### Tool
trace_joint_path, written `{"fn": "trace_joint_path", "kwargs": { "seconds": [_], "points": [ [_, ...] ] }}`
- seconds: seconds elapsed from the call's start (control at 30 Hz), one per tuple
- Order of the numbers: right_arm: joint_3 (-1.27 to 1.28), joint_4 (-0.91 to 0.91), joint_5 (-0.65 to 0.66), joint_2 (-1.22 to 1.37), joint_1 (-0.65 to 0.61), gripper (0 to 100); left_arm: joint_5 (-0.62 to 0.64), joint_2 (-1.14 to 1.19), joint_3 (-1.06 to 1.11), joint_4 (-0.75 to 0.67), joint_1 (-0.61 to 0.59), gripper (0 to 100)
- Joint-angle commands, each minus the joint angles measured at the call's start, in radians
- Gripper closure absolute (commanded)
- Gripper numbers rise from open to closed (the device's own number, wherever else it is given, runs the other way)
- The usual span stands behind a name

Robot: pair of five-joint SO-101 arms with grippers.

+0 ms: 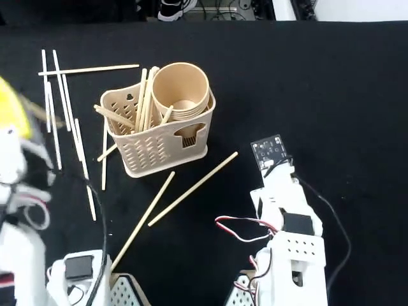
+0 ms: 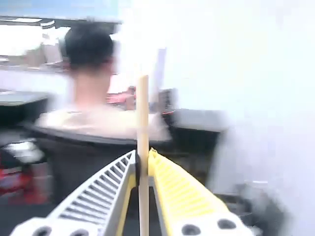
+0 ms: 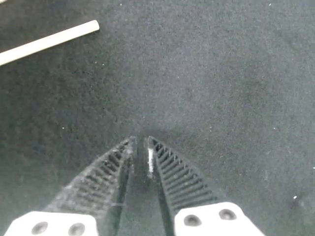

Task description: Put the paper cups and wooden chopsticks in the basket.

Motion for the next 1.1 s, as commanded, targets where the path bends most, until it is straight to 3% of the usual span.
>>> {"fn": "trace_joint_path", "kwargs": {
  "seconds": [0.0, 0.2, 0.33, 0.7, 0.8, 0.9, 1.07],
  "points": [
    [-0.004, -0.015, 0.005, 0.002, -0.011, 95.3, 0.052, -0.028, 0.119, -0.16, 0.257, 97],
    [-0.004, -0.015, 0.005, 0.002, -0.011, 95.3, 0.055, -0.028, 0.418, -0.476, 0.372, 97],
    [-0.004, -0.015, 0.005, 0.002, -0.011, 95.3, 0.057, -0.028, 0.579, -0.535, 0.374, 97],
    [0.005, -0.044, 0.005, 0.002, -0.009, 95.3, 0.049, -0.029, 0.654, -0.405, 0.372, 97],
    [0.007, -0.046, 0.005, 0.002, -0.009, 95.3, 0.048, -0.038, 0.657, -0.382, 0.372, 90],
    [0.015, -0.069, 0.005, 0.002, -0.009, 95.3, 0.058, -0.038, 0.625, -0.239, 0.364, 76],
    [0.025, -0.08, 0.005, 0.002, -0.009, 95.3, 0.057, -0.037, 0.504, 0.028, 0.225, 74]
  ]
}}
